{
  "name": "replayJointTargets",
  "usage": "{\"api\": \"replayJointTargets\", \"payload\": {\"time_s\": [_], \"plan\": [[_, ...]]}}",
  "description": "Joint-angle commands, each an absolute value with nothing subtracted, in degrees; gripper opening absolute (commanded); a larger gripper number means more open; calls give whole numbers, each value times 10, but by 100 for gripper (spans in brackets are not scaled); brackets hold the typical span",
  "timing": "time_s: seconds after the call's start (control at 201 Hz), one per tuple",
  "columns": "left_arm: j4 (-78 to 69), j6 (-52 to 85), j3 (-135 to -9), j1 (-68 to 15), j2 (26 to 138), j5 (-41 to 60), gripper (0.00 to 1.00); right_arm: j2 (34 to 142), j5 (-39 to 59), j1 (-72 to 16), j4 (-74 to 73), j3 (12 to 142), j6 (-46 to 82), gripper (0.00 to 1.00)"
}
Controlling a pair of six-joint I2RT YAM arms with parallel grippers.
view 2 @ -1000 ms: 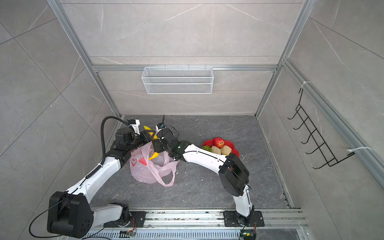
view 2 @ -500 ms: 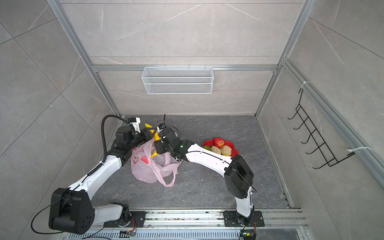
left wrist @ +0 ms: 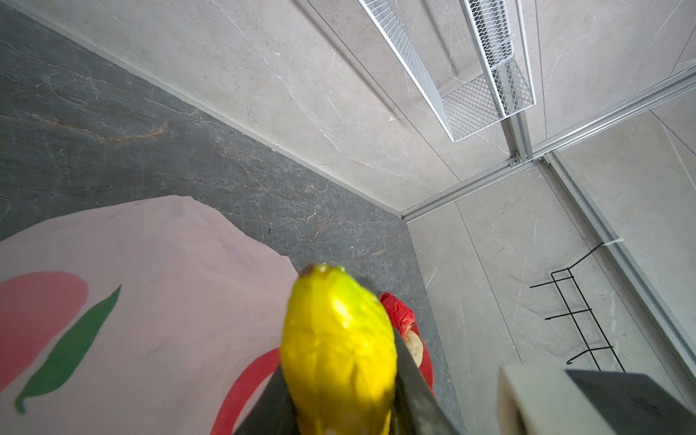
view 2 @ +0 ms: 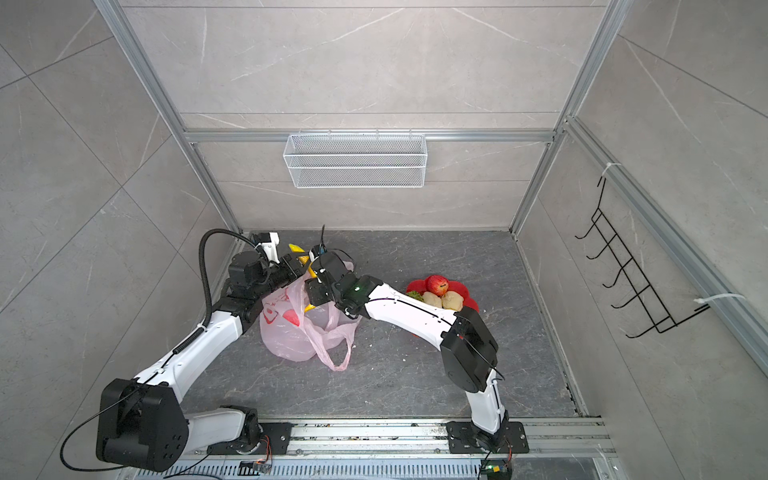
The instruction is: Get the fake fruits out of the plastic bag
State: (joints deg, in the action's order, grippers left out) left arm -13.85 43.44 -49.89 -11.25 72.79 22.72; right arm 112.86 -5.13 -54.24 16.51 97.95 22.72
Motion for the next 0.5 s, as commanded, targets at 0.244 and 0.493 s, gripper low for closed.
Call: {"api": "replayJointTargets", "payload": {"time_s": [0.244, 0.493], "plan": [[-164, 431, -501, -111, 707, 245, 28, 1124, -73, -537, 175, 983, 242, 47], [-158, 424, -503, -110, 709, 237, 37, 1115, -71, -537, 186, 984, 238, 26]]}}
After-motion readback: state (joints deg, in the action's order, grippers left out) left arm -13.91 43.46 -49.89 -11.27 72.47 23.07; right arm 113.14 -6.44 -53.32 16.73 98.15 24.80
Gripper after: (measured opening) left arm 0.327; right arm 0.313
